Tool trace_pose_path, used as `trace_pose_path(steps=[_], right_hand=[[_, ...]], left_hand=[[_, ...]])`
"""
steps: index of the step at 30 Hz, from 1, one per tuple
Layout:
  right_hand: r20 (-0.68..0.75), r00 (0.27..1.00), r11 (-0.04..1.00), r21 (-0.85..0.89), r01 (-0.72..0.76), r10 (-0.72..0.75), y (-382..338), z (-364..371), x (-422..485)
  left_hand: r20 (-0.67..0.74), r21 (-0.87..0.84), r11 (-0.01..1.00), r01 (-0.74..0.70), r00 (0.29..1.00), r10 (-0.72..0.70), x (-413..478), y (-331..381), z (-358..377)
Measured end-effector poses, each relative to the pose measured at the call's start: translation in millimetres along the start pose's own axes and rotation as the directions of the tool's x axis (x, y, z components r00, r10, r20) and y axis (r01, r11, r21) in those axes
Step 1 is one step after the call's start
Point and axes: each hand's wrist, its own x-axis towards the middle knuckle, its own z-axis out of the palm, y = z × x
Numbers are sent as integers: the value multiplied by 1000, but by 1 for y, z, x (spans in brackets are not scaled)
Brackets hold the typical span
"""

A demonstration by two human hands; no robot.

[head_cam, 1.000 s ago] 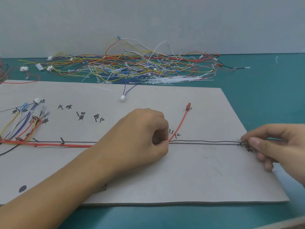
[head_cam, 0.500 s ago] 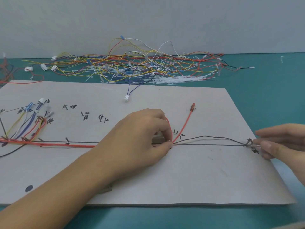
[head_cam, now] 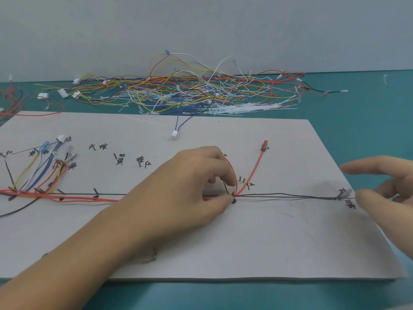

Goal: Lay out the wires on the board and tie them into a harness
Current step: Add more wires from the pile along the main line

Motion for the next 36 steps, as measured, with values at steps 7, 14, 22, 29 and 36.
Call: trace_pose_path(steps=[7, 14, 22, 29, 36], right_hand=[[97, 934, 935, 127, 330, -343, -100, 27, -28], [279, 808, 842, 8, 539, -519, -134, 60, -3], [316, 773, 825, 63, 561, -550, -143, 60, 4], [331, 779, 843, 130, 522, -533, -143, 61, 5], [280, 832, 878, 129, 461, -479, -142, 64, 0]], left_hand=[[-24, 38, 998, 56, 998, -55, -2, -19, -46], [51, 349, 914, 207, 970, -239, -48, -70, -109], [-32, 247, 949, 194, 981, -192, -90, -100, -79], [-205, 252, 950, 186, 969, -135, -93, -109, -66], [-318, 204, 935, 290, 923, -217, -122, -128, -78]])
